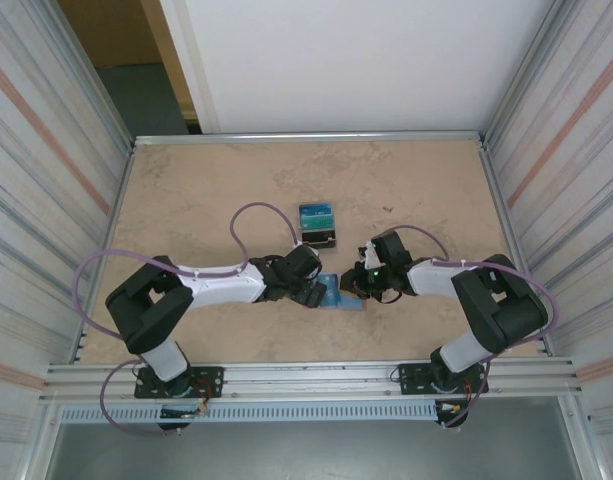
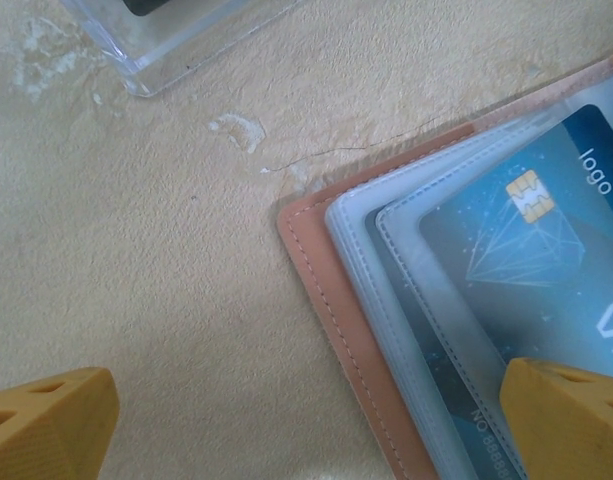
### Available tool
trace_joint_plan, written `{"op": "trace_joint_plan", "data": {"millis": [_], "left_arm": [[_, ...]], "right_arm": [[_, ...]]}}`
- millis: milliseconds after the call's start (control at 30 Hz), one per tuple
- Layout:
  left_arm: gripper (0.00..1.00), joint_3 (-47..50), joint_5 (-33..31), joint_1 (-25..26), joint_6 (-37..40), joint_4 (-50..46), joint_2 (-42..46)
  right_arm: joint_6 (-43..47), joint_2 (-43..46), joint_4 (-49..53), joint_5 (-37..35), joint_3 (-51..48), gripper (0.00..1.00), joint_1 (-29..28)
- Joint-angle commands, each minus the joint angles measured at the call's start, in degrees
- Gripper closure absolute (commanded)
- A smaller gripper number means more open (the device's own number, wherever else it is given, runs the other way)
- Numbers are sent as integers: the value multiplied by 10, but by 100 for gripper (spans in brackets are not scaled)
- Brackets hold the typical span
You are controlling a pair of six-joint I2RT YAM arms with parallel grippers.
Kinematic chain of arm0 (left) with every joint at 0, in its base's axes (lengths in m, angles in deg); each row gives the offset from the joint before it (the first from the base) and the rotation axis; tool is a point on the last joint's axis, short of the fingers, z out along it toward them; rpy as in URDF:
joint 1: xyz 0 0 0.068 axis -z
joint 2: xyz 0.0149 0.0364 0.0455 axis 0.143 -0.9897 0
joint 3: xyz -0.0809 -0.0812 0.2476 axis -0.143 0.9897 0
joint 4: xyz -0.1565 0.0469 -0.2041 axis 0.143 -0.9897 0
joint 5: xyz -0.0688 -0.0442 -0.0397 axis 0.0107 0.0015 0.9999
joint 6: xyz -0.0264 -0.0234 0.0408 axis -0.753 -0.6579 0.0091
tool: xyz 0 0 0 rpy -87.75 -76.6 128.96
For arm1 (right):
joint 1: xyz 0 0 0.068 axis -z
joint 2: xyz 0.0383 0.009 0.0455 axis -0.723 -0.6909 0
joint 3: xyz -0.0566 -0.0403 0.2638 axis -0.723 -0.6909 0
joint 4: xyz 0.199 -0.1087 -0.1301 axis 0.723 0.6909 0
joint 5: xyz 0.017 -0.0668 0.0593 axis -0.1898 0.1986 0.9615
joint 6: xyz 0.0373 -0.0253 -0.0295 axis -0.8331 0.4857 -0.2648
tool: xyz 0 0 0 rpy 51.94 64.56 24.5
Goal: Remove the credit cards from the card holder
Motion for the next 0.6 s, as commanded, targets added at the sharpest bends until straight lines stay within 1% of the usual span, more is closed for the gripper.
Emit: {"op": "trace_joint_plan", "data": {"millis": [0,433,567], "left_arm": [[1,11,2,-4,-10,-29,-7],[1,23,11,-4,-26,-28,-12],[1,26,16,-4,-29,-27,-16]], "right_arm": [[-3,-20,-12,14,1,85,-7],[-16,-34,-57,38,-7,86,-9],[-24,-46,-85,59,-13,86,-9]]}}
